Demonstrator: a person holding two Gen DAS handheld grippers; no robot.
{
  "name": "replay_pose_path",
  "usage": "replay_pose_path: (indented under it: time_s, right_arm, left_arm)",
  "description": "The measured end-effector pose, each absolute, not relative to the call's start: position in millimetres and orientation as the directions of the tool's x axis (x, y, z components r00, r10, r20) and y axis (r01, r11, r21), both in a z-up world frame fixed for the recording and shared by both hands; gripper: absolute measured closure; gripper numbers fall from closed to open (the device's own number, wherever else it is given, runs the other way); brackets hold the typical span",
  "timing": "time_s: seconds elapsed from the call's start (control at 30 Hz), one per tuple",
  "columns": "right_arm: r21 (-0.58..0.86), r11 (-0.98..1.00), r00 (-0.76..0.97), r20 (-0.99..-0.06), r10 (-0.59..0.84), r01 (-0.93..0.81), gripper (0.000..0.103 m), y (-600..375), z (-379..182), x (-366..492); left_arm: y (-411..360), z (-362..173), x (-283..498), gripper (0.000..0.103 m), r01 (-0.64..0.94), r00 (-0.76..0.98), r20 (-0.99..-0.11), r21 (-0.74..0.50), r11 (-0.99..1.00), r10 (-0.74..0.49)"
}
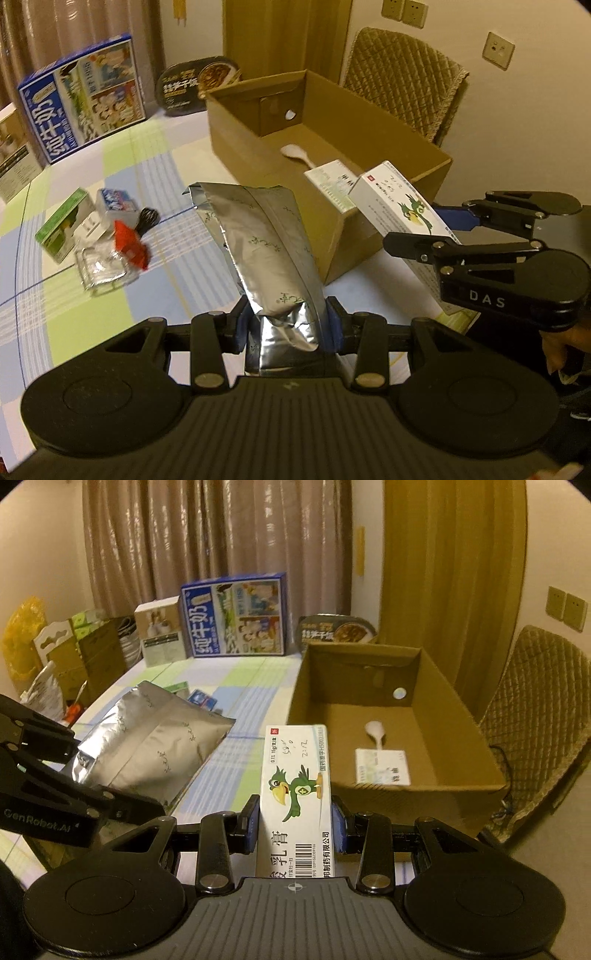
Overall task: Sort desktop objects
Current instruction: 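Carry the foil bag and ointment box with both grippers over the cardboard box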
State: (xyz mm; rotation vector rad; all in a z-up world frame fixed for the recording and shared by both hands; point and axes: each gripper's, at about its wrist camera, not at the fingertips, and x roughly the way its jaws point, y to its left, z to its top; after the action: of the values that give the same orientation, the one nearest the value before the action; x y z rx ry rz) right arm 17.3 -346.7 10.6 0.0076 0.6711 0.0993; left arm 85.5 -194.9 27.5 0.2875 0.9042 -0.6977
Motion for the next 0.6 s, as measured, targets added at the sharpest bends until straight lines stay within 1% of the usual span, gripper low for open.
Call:
replay_pose_path:
  time_s: [0.4, 0.6]
  right_arm:
    - [0.013, 0.999, 0.793, -0.608, 0.048, -0.051, 0.068, -384, 22, 38]
    - [0.027, 0.999, 0.799, -0.6, 0.034, -0.022, 0.068, -407, 27, 51]
  left_arm:
    - [-233, 43, 99, 0.067, 0.704, 0.424, -0.783, -0.031, 0.709, -0.455]
    - [-252, 56, 110, 0.067, 0.715, 0.427, -0.767, -0.037, 0.698, -0.479]
